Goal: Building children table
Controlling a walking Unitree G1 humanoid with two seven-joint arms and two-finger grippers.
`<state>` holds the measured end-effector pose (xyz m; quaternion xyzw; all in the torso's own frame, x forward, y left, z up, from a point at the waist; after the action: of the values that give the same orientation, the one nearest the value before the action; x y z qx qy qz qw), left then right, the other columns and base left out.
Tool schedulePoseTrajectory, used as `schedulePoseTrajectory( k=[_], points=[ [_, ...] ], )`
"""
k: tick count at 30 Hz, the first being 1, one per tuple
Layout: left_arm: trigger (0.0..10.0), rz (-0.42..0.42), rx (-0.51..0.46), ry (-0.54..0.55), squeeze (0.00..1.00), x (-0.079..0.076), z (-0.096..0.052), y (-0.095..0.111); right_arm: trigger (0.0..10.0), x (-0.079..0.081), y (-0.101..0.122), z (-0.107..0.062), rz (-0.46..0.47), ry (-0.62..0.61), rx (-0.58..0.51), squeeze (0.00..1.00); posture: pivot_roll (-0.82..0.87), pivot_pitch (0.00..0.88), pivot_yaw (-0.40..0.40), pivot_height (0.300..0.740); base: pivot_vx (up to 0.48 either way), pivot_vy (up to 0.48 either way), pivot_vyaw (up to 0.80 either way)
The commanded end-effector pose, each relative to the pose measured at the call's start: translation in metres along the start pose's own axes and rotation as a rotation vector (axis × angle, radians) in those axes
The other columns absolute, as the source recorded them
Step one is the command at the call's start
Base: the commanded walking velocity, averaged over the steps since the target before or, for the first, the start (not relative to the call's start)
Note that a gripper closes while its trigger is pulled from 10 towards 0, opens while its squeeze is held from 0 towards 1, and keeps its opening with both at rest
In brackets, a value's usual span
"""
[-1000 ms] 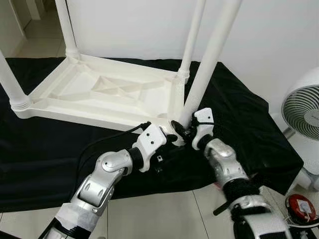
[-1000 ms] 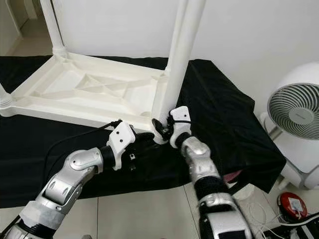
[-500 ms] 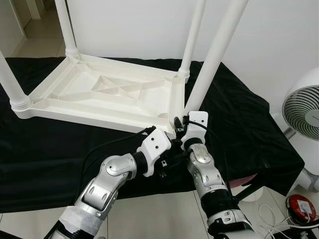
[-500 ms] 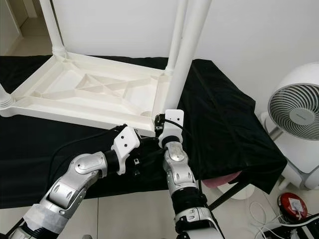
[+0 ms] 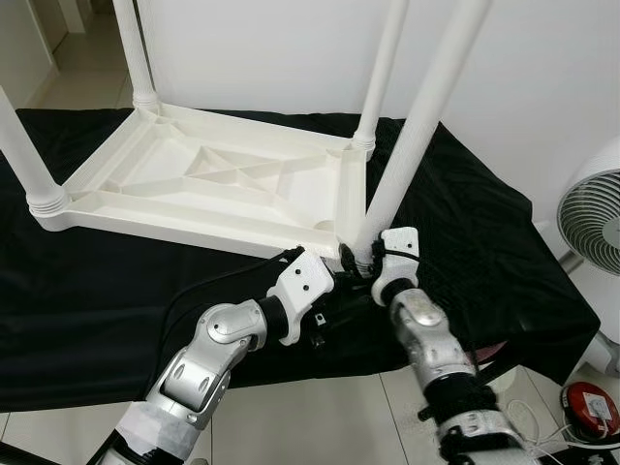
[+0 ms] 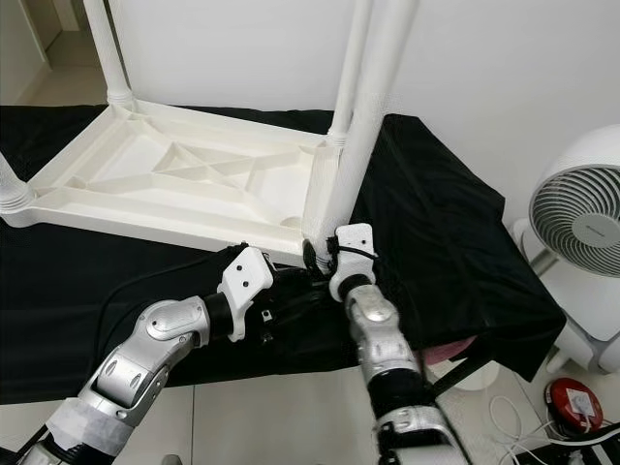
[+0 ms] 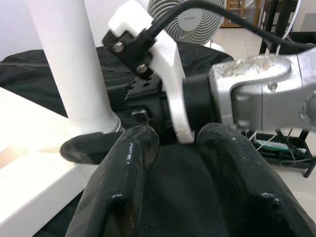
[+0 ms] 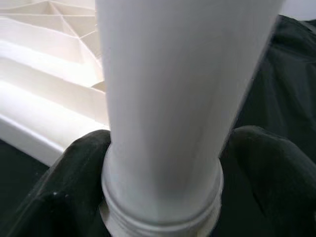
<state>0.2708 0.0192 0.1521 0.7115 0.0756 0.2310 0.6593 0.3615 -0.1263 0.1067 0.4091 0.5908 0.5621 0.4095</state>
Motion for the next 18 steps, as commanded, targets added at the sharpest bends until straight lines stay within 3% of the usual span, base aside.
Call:
schedulePoseTrajectory(
  k=[1,2,4,8,15,18],
  points=[
    [10.0,-0.009,-0.002,-0.009,0.00,-0.004,0.002,0.000,10.0,-0.007,-0.002,-0.002,-0.015,0.048,0.013,0.00,-0.05,0.000,-0.075,0.740,0.000,0.000,0.00],
    [10.0,-0.006,-0.001,-0.010,0.00,-0.004,0.001,0.000,10.0,-0.009,0.001,-0.002,-0.047,0.119,0.011,0.00,-0.05,0.000,-0.075,0.740,0.000,0.000,0.00],
    [10.0,-0.006,-0.001,-0.010,0.00,-0.004,0.001,0.000,10.0,-0.009,0.001,-0.002,-0.047,0.119,0.011,0.00,-0.05,0.000,-0.075,0.740,0.000,0.000,0.00],
    [10.0,0.007,0.003,-0.006,0.00,-0.001,0.001,0.001,10.0,-0.010,0.009,0.001,-0.094,0.260,0.006,0.00,-0.04,0.000,-0.076,0.740,0.000,0.000,0.00],
    [10.0,0.015,0.003,0.006,0.00,0.001,-0.001,0.003,10.0,0.007,0.016,0.012,-0.145,0.447,0.020,0.00,-0.02,0.000,-0.081,0.740,0.000,0.000,0.00],
    [10.0,0.015,0.003,0.007,0.00,0.001,-0.001,0.003,10.0,0.009,0.017,0.014,-0.149,0.462,0.020,0.00,-0.02,0.000,-0.081,0.740,0.000,0.000,0.00]
  ],
)
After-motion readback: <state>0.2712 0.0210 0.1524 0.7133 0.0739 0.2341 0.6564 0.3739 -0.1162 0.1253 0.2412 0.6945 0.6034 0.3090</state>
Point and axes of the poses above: a point about 5 cm out from each wrist's last joint towards the gripper, its own z axis pointing out of the wrist towards the gripper, its own y axis along the axis of the wrist's last joint, x = y × z, the point moved 3 cm from there along z, pointing out of the wrist towards the gripper, and after that the axes turned 1 degree about z, right-handed, at the moved point
